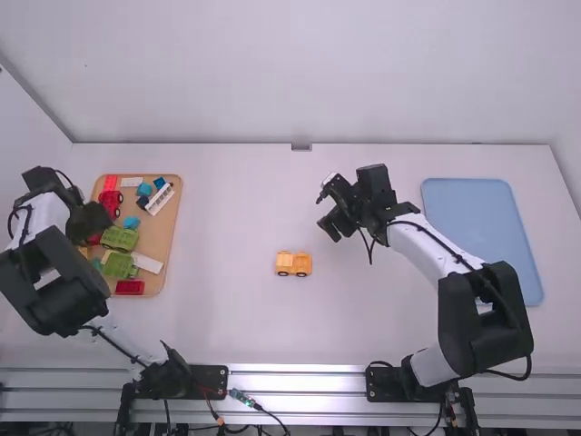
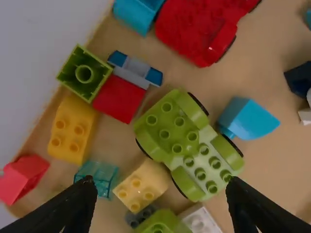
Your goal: Assemble lego blocks to make yellow taxi
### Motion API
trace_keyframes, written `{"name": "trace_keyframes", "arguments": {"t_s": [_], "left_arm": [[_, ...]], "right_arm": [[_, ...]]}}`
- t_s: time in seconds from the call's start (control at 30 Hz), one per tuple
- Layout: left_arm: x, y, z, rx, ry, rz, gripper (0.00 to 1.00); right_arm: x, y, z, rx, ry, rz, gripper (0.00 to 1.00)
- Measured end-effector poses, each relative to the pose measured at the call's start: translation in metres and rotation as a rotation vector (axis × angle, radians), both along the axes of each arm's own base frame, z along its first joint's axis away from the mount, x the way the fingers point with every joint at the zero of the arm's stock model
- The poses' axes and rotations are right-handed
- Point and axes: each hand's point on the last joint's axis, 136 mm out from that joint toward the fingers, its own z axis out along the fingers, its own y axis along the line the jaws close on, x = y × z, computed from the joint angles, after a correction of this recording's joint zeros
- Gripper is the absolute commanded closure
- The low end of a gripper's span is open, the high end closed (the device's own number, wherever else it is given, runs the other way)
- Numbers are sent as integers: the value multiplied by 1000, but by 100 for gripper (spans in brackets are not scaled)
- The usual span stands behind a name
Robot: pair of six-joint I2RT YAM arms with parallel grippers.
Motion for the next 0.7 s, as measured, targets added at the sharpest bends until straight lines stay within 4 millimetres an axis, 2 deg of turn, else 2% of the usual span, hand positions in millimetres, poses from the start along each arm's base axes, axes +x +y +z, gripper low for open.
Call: {"name": "trace_keyframes", "arguments": {"t_s": [0.1,0.2,0.33,0.7], "left_arm": [[-3,5,-3,28,16,9,28],[-10,5,-15,38,36,7,39],[-16,0,-28,20,42,-23,38],[-31,5,-44,7,46,-47,34]], "right_arm": [[0,0,0,0,1,-1,1],[0,0,0,0,1,-2,1],[0,0,0,-3,-1,-1,1],[0,0,0,-2,-2,-1,1]]}}
